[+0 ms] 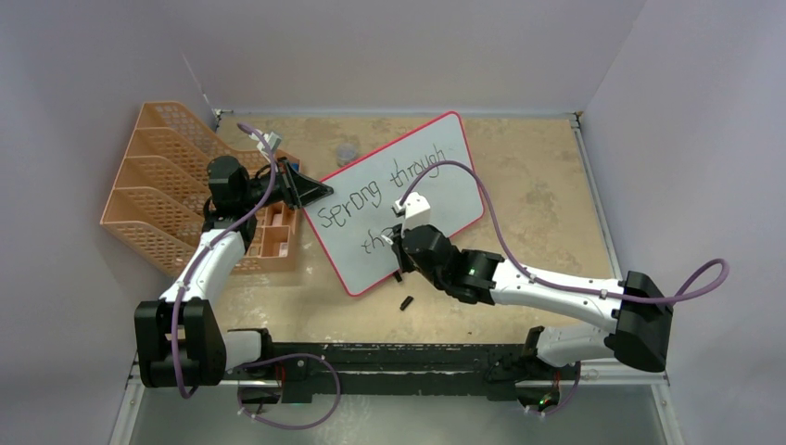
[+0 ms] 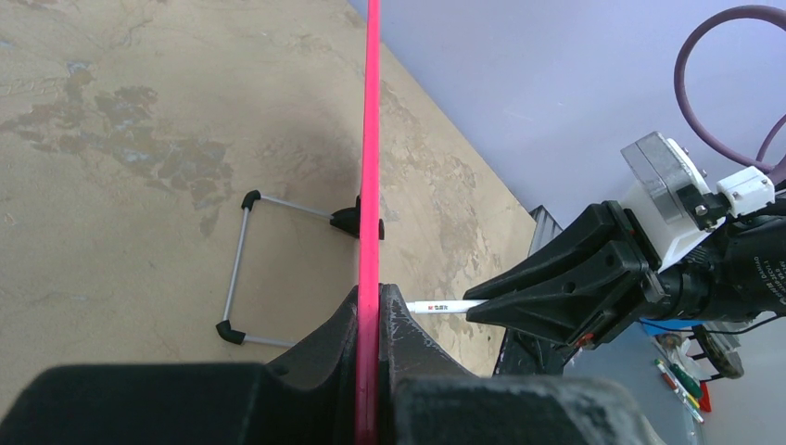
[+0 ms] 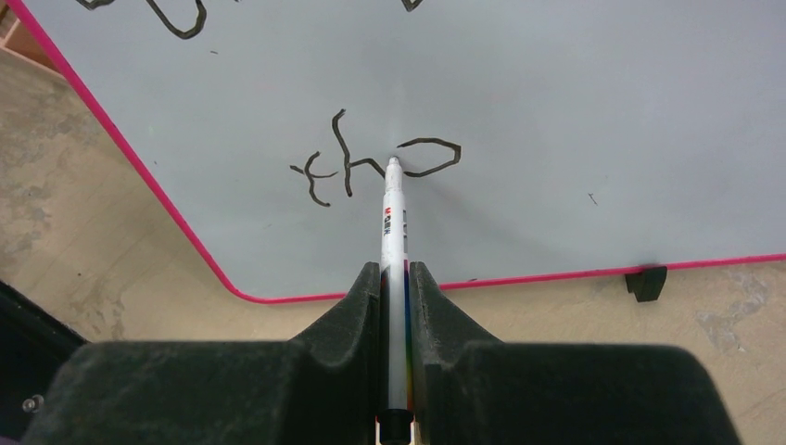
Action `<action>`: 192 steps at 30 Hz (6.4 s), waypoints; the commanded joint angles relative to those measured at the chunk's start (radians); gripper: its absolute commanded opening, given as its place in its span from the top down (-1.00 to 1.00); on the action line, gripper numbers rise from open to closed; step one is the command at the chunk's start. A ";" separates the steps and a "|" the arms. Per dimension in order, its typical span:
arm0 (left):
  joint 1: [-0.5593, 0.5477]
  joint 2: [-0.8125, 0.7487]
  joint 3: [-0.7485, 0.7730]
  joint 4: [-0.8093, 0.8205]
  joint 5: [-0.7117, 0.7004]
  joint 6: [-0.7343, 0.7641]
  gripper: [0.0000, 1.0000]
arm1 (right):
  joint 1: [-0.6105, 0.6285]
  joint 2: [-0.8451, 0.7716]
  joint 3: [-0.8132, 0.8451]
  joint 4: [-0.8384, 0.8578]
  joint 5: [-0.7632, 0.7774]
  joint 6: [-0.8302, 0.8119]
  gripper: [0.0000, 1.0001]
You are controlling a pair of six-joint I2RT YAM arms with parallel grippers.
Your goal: Write a sentence on the whiteboard
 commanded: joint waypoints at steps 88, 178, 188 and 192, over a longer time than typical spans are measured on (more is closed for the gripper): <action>-0.025 0.001 0.014 -0.015 0.047 0.042 1.00 | -0.019 -0.042 -0.013 0.098 -0.014 -0.021 1.00; -0.026 0.003 0.013 -0.014 0.047 0.042 1.00 | -0.019 -0.015 0.017 0.070 -0.006 -0.028 1.00; -0.025 0.001 0.014 -0.015 0.046 0.042 1.00 | -0.019 -0.018 0.020 0.072 0.011 -0.032 1.00; -0.025 0.001 0.013 -0.015 0.047 0.042 1.00 | -0.019 -0.018 0.020 0.060 0.025 -0.023 1.00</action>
